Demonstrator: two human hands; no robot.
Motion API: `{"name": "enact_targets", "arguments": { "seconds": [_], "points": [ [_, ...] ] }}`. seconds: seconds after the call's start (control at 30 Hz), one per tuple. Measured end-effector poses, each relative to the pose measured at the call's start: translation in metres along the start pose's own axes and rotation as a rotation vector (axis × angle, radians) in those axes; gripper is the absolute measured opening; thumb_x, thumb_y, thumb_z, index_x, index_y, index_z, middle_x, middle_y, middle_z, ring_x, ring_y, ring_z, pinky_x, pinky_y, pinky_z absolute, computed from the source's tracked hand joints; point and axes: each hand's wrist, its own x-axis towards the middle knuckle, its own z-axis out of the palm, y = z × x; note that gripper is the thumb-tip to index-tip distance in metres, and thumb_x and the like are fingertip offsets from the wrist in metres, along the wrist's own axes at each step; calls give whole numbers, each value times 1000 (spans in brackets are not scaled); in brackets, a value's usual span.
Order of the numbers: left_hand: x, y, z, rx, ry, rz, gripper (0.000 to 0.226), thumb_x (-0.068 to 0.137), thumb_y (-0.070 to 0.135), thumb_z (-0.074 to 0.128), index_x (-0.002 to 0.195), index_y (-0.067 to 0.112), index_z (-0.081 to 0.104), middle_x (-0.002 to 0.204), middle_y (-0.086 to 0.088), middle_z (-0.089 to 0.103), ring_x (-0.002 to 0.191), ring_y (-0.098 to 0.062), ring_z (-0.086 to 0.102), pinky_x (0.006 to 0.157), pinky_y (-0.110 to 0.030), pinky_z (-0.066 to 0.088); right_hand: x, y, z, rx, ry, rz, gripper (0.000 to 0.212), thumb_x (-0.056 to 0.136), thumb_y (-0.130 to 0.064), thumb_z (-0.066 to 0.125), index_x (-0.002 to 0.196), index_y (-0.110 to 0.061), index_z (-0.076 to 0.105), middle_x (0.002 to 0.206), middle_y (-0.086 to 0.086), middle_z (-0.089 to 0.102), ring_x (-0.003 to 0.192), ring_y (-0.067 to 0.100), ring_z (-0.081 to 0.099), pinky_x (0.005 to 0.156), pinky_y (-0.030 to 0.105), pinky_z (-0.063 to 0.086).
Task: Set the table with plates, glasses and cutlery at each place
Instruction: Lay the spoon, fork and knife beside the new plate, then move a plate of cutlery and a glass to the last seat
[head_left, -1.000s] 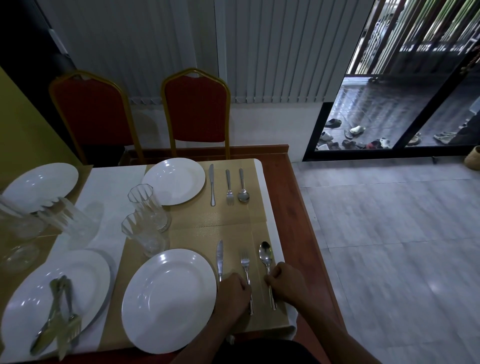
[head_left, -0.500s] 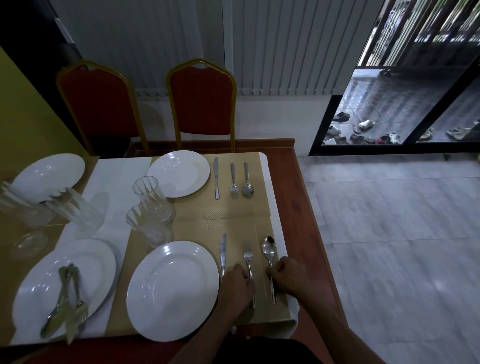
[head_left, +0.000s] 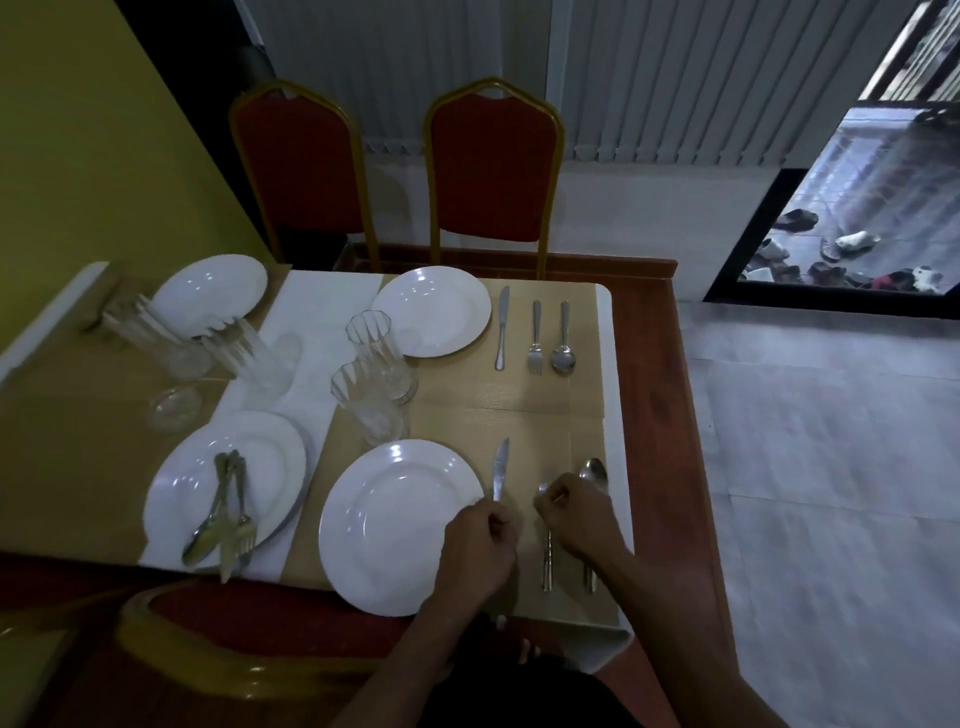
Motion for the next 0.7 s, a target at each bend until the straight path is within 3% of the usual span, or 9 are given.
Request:
{"name": "enact_targets", "arguments": {
  "seconds": [0.13,0.27,0.3,0.37,0.43,0.57,0.7],
  "points": [
    [-4,-14,-25,1,78,-65,11,92,20,59,96,19,69,93,8,69,80,-3,59,73,-11,46,2,-27,15,-4,-91,-39,18,83,-30,59,66,-26,56,66,-8,62,63,7,63,67,32,56],
    [-2,-28,-55,-36,173,-110,14,92,16,59,101,15,70,99,5,71,87,-3,57,77,-7,39,6,-63,24,-3,-116,-115,16,88,-26,63,74,-18,61,70,-9,64,66,2,59,59,9,38],
    [-2,-32,-64,-50,189,-126,14,92,15,59,100,15,70,98,5,70,86,-4,56,73,-4,38,7,-72,27,-3,-120,-131,15,88,-28,64,78,-17,64,74,-8,66,70,5,61,62,11,41],
    [-3,-41,-80,-64,216,-164,13,92,13,58,98,15,69,95,8,68,86,-4,55,68,1,36,7,-88,36,28,-157,-160,14,88,-32,65,82,-19,65,77,-9,68,73,9,65,77,29,56],
    [-3,-53,-96,-78,241,-198,14,91,13,58,99,17,69,95,11,66,87,-3,54,66,1,34,5,-105,46,43,-183,-172,11,88,-33,64,83,-23,64,74,-9,67,68,9,67,86,41,58],
    [0,-76,-126,-111,285,-238,12,89,13,59,94,20,67,88,15,61,84,-4,54,64,-1,36,-4,-141,66,42,-236,-218,11,91,-26,60,87,-17,65,73,-4,68,57,10,67,54,18,52],
    [2,-96,-159,-128,277,-222,13,89,15,59,96,18,69,91,13,64,86,-3,56,68,-3,37,-14,-173,97,75,-276,-214,11,88,-26,59,84,-17,64,71,0,71,60,12,69,62,28,53]
  ]
}}
